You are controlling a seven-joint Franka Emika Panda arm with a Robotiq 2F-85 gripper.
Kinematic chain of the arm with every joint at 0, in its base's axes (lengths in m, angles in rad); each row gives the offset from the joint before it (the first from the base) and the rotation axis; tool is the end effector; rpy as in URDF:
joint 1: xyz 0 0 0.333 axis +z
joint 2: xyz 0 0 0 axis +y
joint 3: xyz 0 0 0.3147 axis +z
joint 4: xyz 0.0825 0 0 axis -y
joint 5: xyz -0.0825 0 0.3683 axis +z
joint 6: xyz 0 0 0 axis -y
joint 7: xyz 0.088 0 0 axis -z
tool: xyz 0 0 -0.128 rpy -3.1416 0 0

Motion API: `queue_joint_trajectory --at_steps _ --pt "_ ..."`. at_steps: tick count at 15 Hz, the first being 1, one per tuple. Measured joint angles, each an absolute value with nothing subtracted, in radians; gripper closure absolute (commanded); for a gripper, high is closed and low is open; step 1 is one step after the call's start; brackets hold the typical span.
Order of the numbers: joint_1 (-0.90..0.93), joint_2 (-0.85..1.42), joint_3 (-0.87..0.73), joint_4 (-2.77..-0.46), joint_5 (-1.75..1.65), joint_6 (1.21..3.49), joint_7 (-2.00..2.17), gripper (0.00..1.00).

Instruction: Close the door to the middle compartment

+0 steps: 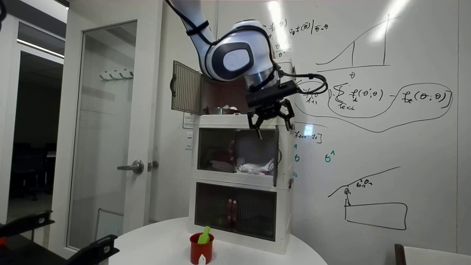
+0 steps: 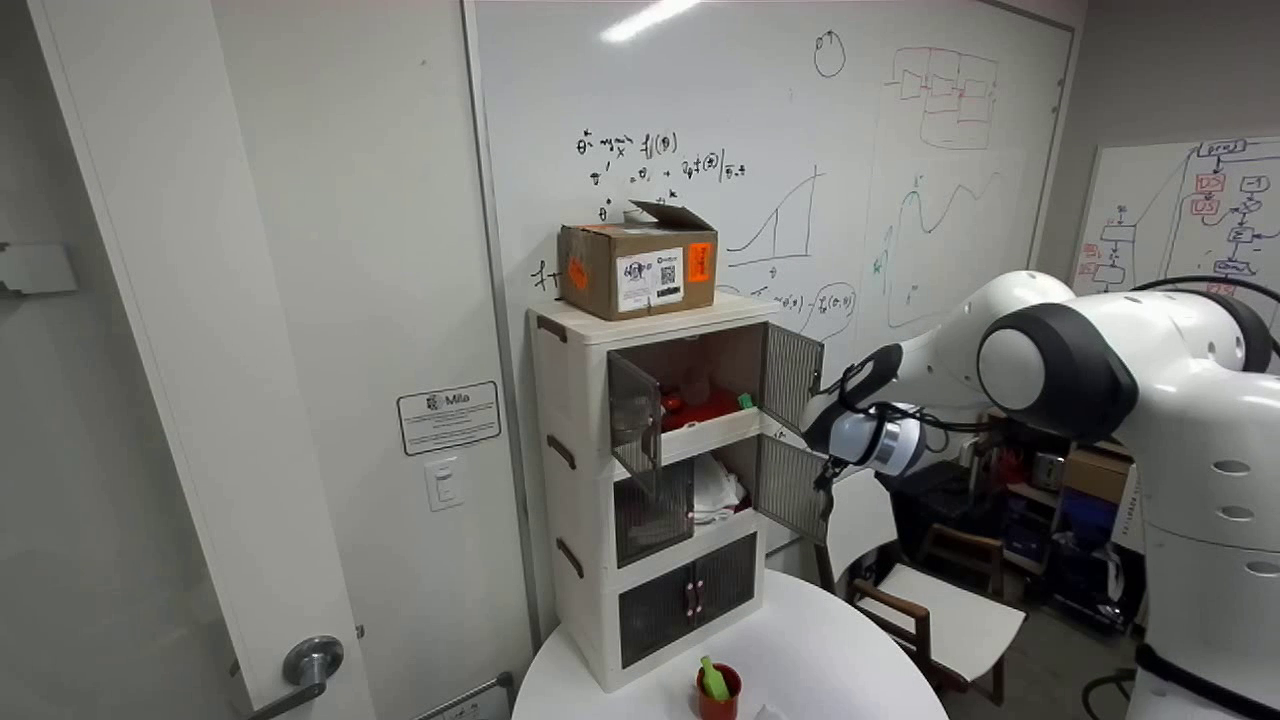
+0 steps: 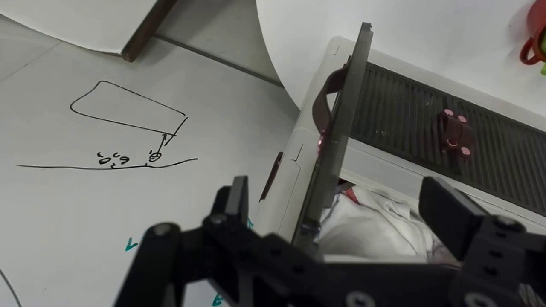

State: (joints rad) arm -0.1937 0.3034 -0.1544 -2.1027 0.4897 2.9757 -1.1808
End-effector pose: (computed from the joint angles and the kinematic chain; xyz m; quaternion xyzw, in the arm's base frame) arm 0.5724 -0.2362 0.3290 0.9381 0.1869 0.2604 0.1313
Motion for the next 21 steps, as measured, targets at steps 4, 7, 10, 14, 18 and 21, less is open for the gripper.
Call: queue_joint_trajectory --at_steps 4,7,10,14,18,21 --pt "-0.234 0.313 -0.092 -2.087 0.525 2.97 -1.215 0.0" --pt "-0.266 0.298 0.01 -2.088 0.608 2.926 -1.291 0.0" --pt "-0.284 0.254 0.13 -2.104 0.731 2.835 -1.403 0.0" --pt "-0.284 0.189 0.234 -2.141 0.873 2.709 -1.542 0.0" --pt "-0.285 0.154 0.246 -2.18 0.905 2.664 -1.593 0.0" --pt "-0.287 0.14 0.215 -2.226 0.853 2.724 -1.568 0.0"
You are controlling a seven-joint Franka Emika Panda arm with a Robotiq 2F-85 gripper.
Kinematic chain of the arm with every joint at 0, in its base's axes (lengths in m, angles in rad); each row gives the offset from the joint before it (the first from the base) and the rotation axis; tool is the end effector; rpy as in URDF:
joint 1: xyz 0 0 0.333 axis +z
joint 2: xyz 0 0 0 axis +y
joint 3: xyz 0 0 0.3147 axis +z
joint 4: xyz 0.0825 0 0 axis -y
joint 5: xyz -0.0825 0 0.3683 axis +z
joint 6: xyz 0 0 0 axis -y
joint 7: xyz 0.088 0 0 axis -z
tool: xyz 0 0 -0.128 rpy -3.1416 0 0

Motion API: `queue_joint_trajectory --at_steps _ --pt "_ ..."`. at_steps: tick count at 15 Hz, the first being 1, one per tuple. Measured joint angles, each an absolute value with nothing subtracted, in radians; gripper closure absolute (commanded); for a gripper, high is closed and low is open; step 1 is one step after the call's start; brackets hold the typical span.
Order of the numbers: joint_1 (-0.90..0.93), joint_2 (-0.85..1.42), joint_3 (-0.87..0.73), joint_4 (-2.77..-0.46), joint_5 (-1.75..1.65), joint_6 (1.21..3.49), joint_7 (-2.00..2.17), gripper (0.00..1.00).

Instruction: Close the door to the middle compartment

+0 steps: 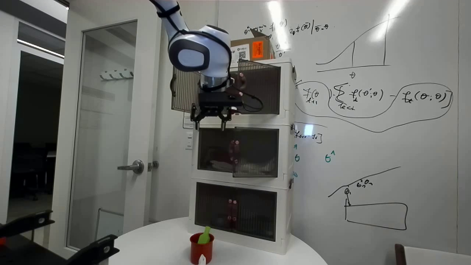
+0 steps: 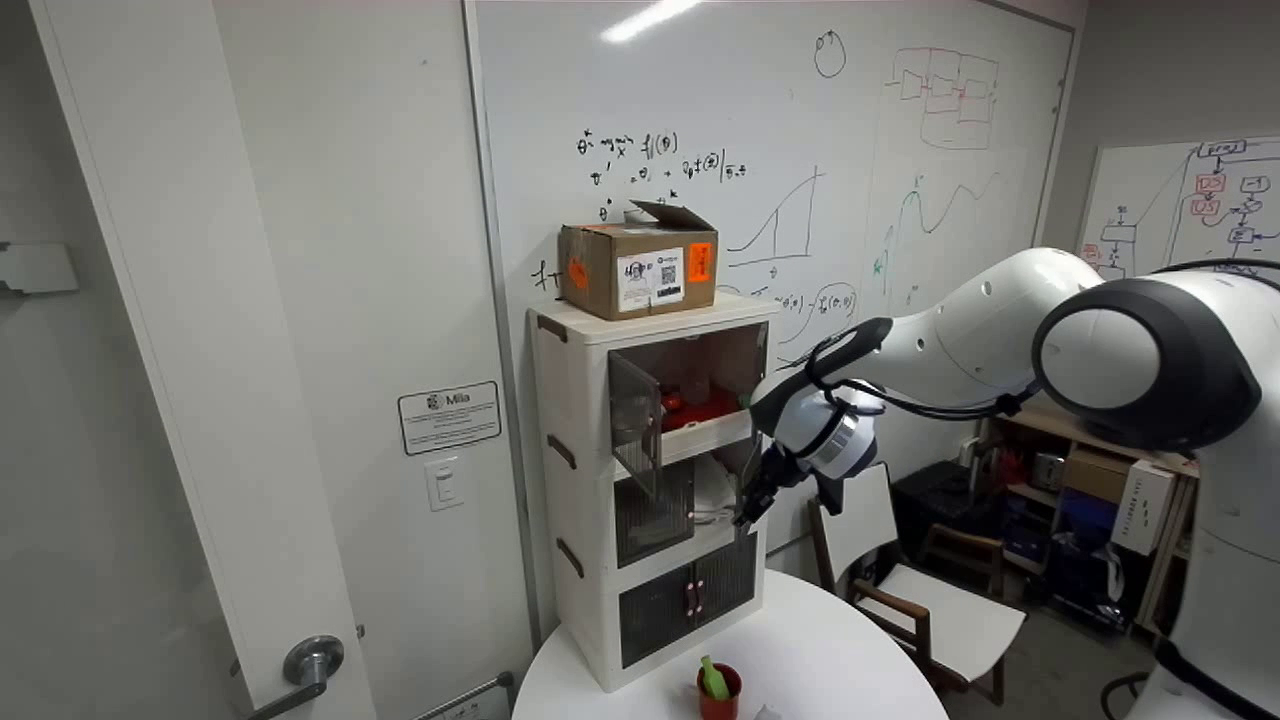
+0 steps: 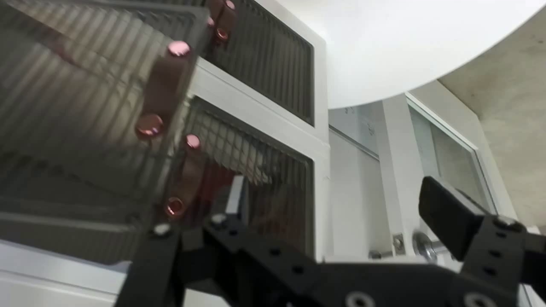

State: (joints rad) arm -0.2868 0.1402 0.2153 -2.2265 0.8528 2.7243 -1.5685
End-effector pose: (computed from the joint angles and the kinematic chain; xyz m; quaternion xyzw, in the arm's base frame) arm 0.5594 -0.0628 0.3329 -0.8883 -0.3539 -0.2879 0.0519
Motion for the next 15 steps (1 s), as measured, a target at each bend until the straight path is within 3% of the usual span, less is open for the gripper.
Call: queue_joint_trajectory --at_steps 6,15 --pt "-0.291 0.13 0.127 -2.325 0.731 2.953 -1.498 0.0" --pt "-0.313 0.301 0.12 -2.216 0.857 2.99 -1.468 0.0"
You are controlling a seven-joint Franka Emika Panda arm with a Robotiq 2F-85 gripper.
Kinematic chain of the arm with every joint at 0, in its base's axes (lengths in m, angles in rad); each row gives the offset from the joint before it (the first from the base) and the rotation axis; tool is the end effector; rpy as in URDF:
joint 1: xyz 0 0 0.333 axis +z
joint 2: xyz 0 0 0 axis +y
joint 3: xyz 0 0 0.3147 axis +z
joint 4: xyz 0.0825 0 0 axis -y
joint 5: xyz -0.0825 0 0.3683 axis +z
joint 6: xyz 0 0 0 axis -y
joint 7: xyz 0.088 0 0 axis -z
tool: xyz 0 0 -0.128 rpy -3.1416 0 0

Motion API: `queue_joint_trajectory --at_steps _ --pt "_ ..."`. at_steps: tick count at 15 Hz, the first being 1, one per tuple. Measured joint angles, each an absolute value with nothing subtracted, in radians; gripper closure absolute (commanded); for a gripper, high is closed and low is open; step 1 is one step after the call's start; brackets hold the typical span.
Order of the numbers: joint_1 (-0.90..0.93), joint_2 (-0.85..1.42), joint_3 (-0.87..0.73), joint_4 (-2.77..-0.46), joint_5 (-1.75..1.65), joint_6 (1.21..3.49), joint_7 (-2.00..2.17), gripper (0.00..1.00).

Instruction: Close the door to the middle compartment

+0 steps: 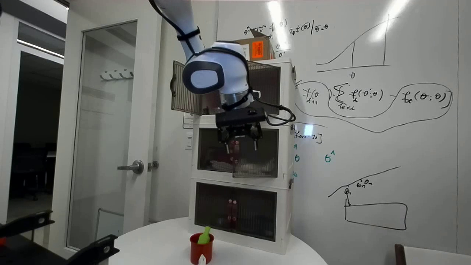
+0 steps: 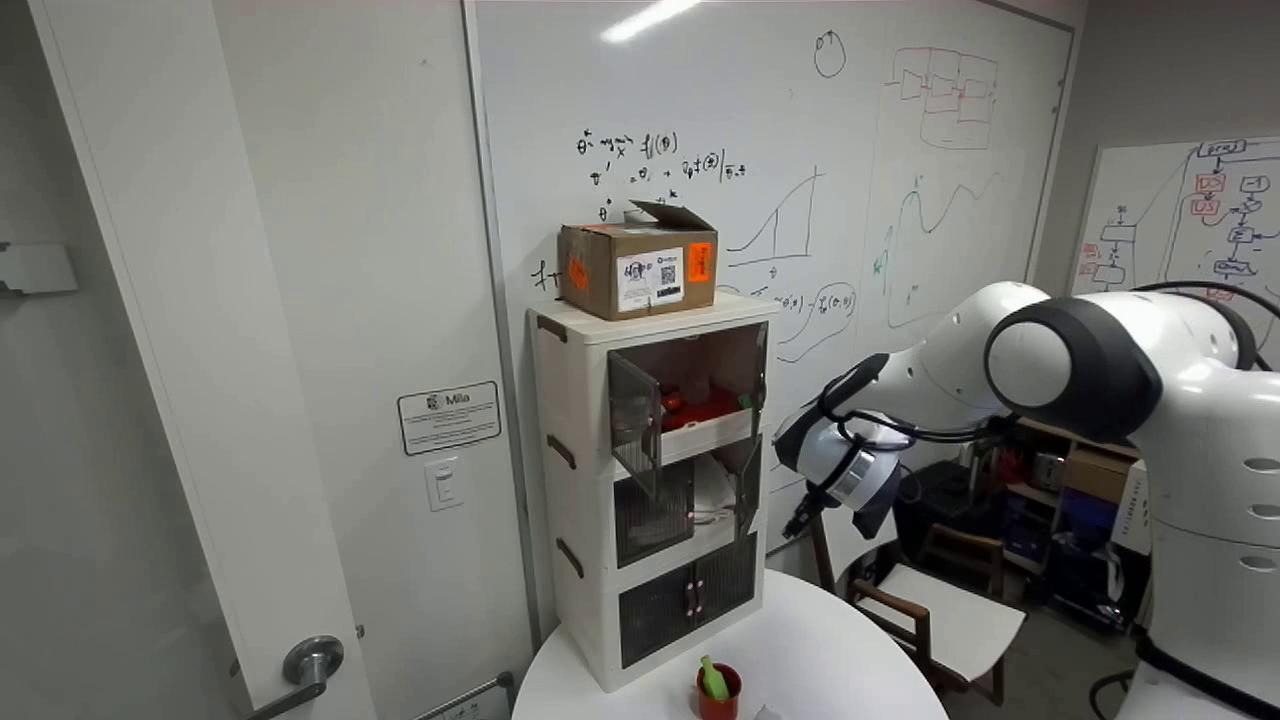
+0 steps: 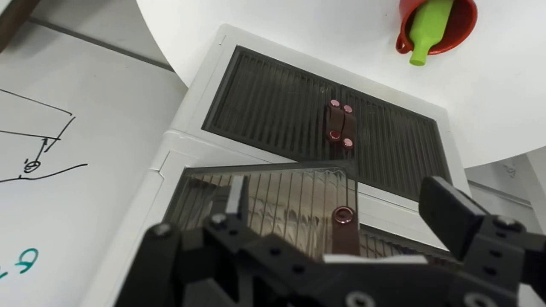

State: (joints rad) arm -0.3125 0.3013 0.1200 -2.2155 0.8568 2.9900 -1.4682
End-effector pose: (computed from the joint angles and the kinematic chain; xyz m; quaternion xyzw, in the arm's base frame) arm 0.5516 -0.1605 0.2705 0.9395 0.2104 0.2677 0.0368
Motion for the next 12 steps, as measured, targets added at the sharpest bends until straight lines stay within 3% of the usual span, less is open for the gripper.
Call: queue_joint_trajectory --at_steps 6,12 --pt "-0.358 0.472 0.156 -2.001 0.931 2.988 -1.468 0.0" --pt "-0.448 0.572 0.315 -1.825 1.072 2.989 -1.559 0.0"
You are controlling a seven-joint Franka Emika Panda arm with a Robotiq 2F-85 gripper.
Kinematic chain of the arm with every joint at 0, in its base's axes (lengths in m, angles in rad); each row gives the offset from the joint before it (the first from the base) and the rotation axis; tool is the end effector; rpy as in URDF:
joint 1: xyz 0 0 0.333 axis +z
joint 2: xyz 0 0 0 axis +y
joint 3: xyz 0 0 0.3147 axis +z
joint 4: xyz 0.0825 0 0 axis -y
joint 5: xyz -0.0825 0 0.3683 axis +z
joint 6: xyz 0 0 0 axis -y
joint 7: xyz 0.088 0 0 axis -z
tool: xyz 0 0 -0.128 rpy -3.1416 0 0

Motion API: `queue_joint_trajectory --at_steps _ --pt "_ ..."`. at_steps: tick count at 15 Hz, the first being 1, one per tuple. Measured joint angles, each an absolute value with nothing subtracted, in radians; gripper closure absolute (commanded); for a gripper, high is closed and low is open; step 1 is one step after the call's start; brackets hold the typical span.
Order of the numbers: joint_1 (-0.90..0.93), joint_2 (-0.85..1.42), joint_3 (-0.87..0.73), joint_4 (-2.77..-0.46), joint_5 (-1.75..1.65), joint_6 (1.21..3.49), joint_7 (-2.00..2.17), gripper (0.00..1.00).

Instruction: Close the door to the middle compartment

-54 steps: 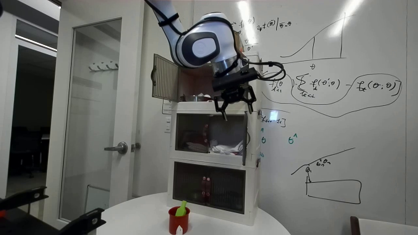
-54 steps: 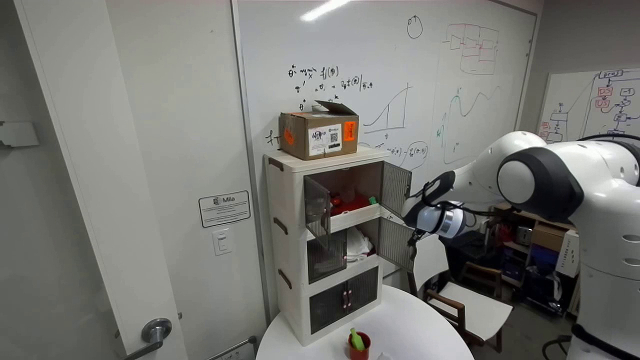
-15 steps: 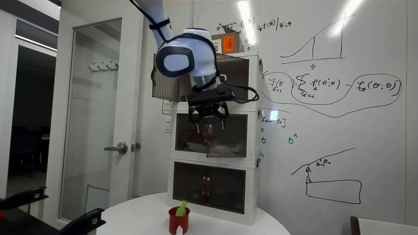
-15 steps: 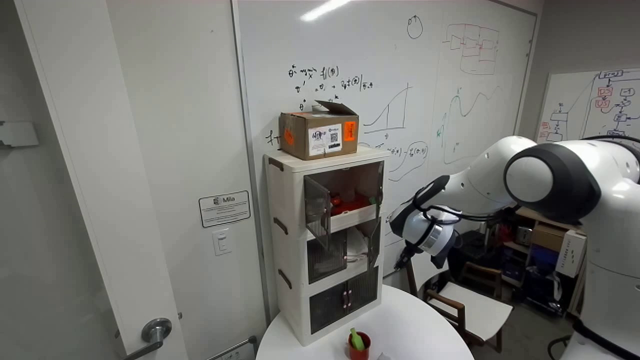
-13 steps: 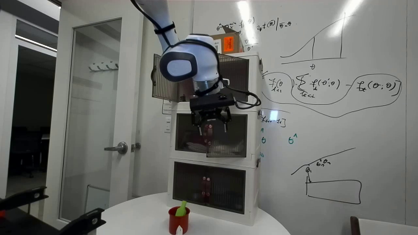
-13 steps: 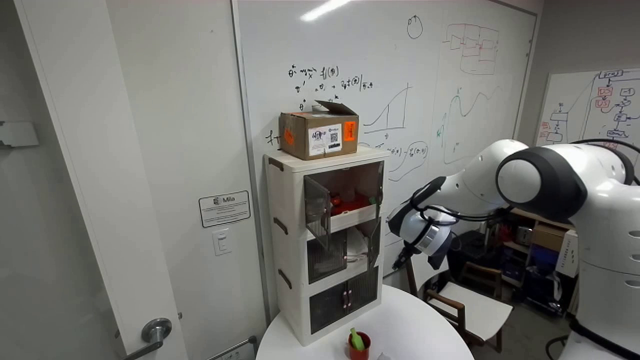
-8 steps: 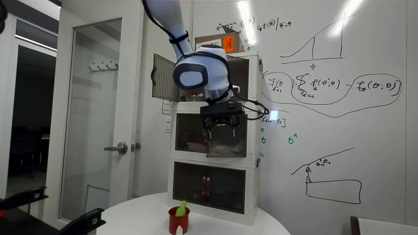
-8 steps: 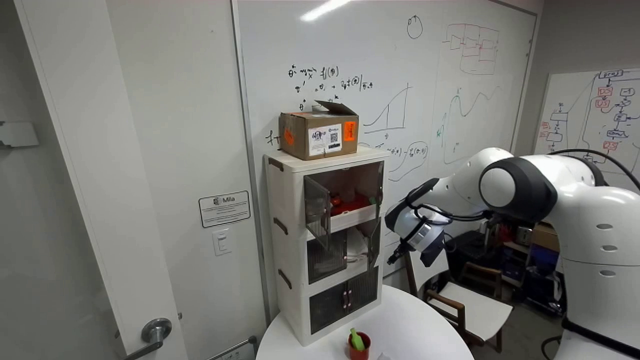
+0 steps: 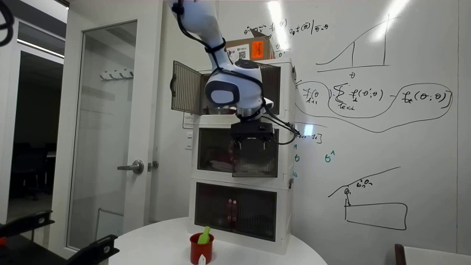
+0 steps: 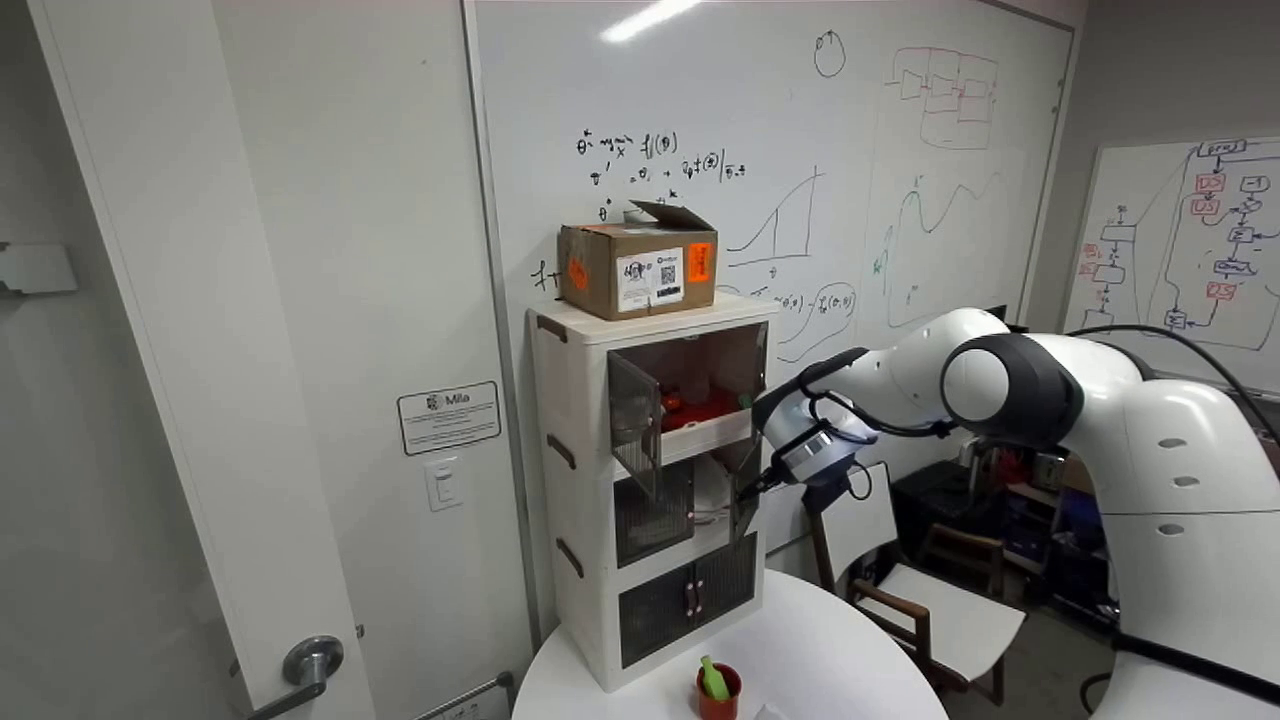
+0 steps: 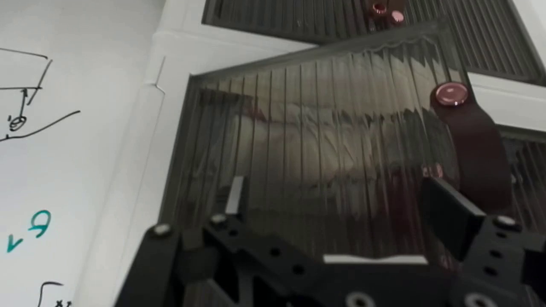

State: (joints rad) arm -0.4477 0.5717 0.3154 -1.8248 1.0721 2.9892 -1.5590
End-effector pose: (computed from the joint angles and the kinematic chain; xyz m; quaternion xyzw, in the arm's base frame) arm 0.6507 -0.1675 0.2635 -0.9192 -0.1385 -0.3679 0.0215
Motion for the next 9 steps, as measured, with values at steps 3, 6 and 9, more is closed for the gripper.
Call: queue_joint_trajectory --at_steps 3,6,9 --pt "-0.512 0.593 0.415 -1.769 1.182 2.989 -1.668 0.0" --pt "-0.566 0.616 0.488 -1.736 1.282 2.989 -1.775 0.0" --pt "-0.605 0.644 0.534 -1.717 1.378 2.989 -1.869 0.0"
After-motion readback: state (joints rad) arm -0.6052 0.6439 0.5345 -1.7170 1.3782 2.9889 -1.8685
